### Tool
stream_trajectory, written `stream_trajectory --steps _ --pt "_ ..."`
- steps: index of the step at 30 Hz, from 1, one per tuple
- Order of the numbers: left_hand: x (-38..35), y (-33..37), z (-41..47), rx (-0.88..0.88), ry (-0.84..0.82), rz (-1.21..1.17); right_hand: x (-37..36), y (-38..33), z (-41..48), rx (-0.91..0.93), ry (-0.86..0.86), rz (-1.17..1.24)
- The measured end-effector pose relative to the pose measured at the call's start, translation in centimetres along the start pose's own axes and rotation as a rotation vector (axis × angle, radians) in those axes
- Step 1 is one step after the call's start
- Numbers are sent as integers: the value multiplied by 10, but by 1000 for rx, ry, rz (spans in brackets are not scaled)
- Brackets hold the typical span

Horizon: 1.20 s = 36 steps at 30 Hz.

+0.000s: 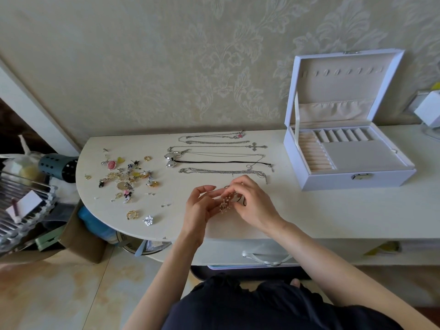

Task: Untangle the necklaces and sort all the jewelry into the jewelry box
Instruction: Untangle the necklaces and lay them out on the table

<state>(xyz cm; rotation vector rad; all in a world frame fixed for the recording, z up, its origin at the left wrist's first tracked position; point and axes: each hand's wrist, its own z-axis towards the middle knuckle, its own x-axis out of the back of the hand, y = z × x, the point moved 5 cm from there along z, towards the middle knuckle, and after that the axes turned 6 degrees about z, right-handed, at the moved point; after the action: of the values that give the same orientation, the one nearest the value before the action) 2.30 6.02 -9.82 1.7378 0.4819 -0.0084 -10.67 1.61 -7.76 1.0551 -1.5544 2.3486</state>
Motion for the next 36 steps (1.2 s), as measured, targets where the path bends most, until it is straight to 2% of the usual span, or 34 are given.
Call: stream_trajectory --steps 7,10,14,19,24,29,32,36 --pt "-5 -1 -1 -99 -82 199 10 5 4 -81 182 197" --pt "-5 3 -2 -144 -70 298 12 5 2 -162 205 381" --pt "-3 3 -3 -155 -48 369 12 6 0 -222 201 502" --pt "2 0 -1 -134 21 449 14 9 0 -252 213 485" --pt "-2 3 -3 -189 -23 517 17 10 2 -236 231 448" --pt "3 5 -1 -203 93 581 18 9 0 -264 238 491" --pt "4 10 -2 -227 109 547 18 7 0 -280 199 488" --pt "-3 9 -4 -195 51 500 11 4 -1 -293 93 524"
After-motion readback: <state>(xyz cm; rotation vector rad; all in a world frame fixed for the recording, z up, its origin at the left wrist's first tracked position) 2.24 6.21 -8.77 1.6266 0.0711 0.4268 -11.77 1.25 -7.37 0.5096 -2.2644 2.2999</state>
